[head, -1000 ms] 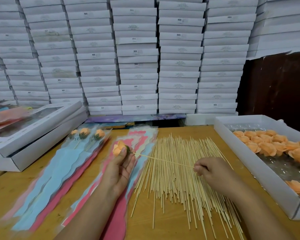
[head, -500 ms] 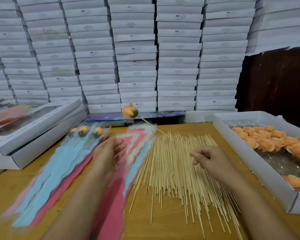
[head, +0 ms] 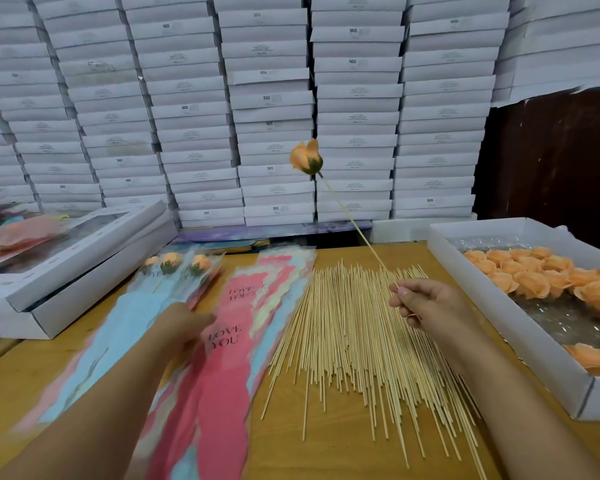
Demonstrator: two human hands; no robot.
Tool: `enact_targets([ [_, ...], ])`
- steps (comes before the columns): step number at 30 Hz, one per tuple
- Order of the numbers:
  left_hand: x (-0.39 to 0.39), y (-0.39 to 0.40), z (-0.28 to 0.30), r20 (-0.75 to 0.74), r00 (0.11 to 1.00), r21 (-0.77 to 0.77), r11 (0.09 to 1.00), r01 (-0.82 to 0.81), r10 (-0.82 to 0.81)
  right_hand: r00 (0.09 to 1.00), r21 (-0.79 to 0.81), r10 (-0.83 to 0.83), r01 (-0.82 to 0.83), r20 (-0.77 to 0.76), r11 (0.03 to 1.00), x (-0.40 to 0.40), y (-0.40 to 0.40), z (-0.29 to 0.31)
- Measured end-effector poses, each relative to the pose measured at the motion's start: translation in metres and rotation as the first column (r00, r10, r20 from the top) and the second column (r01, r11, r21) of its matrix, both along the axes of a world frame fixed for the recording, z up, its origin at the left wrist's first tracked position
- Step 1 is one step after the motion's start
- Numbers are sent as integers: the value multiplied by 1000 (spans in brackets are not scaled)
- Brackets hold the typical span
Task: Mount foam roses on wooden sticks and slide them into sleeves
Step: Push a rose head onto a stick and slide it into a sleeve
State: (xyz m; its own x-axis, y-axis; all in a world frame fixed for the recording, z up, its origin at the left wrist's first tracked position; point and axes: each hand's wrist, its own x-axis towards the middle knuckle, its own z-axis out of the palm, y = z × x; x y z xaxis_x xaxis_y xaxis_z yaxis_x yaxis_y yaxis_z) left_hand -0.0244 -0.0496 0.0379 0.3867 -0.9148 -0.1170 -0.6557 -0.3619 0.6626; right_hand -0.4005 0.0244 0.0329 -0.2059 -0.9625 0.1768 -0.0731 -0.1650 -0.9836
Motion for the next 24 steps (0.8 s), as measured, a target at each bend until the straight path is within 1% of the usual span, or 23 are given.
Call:
enact_targets([
  [2, -2, 2, -5, 111, 993, 63, 997, 35, -42, 1000, -1, 2, -2, 12, 1000, 0, 0, 0],
  [4, -6, 0, -6, 171, 982, 107, 992, 66, -84, 999, 3, 9, -9, 36, 1000, 0, 0, 1],
  [6, -12, -1, -8, 192, 976, 119, 989, 84, -106, 998, 9, 20, -21, 61, 1000, 0, 0, 1],
  [9, -16, -2, -13, 117, 992, 42, 998, 39, -44, 995, 19, 31, -33, 98, 999, 0, 0, 1],
  [13, -15, -1, -17, -45, 999, -62, 998, -15, 12, 990, 29, 60, -64, 130, 998, -1, 0, 0],
  [16, -11, 2, -21, -83, 996, -96, 995, -35, 27, 986, 35, 83, -89, 148, 995, -2, 0, -1],
  [17, -11, 2, -23, -82, 996, -105, 994, -42, 34, 985, 37, 89, -96, 151, 995, -2, 0, -1],
  [22, -11, 2, -28, 37, 998, -178, 983, -37, 44, 982, 43, 117, -125, 149, 991, -1, 0, -1],
  [24, -11, 3, -28, 69, 996, -238, 971, -34, 52, 978, 50, 132, -141, 160, 989, -2, 0, 0],
])
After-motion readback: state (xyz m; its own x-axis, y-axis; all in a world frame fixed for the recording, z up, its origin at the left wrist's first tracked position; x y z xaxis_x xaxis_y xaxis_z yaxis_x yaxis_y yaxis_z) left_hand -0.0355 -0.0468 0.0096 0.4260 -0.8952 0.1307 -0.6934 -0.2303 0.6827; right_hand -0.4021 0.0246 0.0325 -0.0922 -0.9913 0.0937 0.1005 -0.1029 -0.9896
